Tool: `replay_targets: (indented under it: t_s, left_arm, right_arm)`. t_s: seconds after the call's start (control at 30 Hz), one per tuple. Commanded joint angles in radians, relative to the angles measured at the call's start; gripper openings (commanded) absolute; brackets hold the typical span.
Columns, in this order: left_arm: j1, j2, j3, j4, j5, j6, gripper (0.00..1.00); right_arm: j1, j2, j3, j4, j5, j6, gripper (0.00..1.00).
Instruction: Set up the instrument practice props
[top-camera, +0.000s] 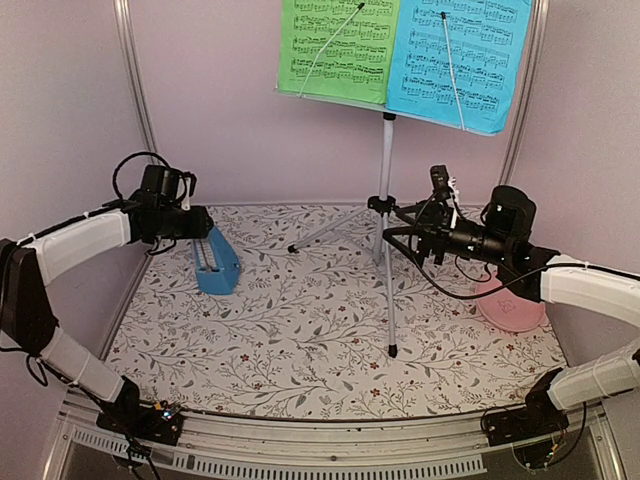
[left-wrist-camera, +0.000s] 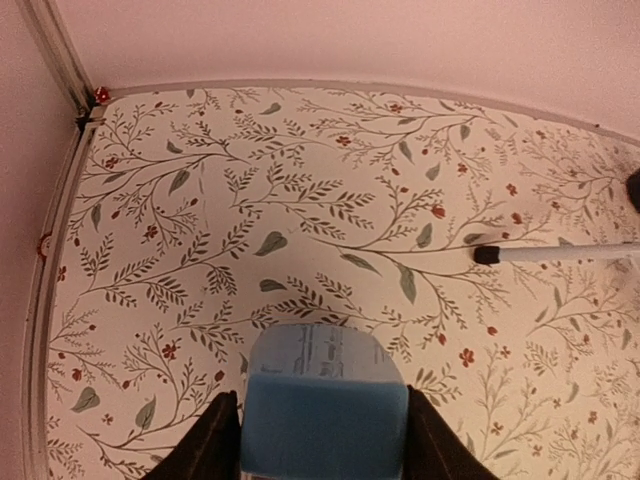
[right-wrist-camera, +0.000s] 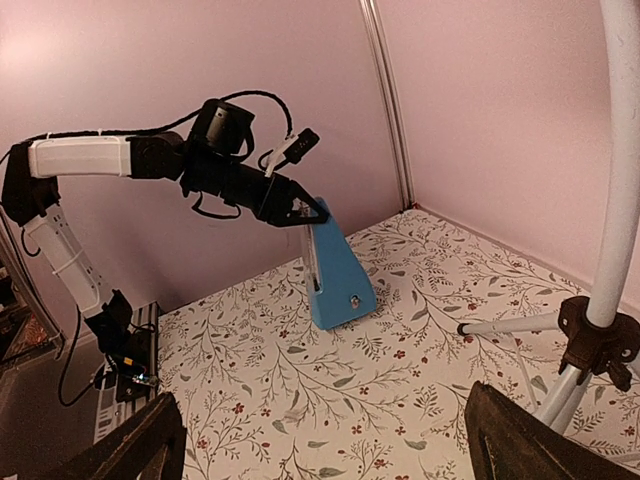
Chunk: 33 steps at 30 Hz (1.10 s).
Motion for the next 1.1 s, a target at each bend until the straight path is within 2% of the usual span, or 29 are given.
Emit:
replay_targets:
  t_s: [0.0, 0.3, 0.6, 0.8, 0.9, 1.07]
  left_arm:
    - [-0.105, -0.090, 0.001, 0.060, 0.014, -0.059, 0.10]
    - [-0.365, -0.122, -0.026, 0.062, -0.009, -0.125, 0.10]
    - [-0.562, -0.060, -0.011, 0.073, -0.078, -0.164, 0.11]
    - [-0.638, 0.009, 0.017, 0.069, -0.126, -0.196, 0.14]
    - [-0.655, 0.031, 0.023, 0.072, -0.132, -0.220, 0.21]
    - [-0.667, 0.017, 0.019, 0.103, -0.090, -0.215, 0.50]
  right_arm:
    - [0.007, 0.031, 0.031, 0.049, -0.014, 0.023, 0.99]
    - [0.008, 0.060, 0.042, 0.059, -0.026, 0.041, 0.99]
    - [0.017, 0.066, 0.033, 0.061, -0.021, 0.054, 0.99]
    - [0.023, 0.069, 0.030, 0.060, -0.019, 0.053, 0.99]
    - [0.024, 0.071, 0.027, 0.060, -0.019, 0.052, 0.99]
    - [0.025, 0.070, 0.019, 0.061, -0.016, 0.047, 0.99]
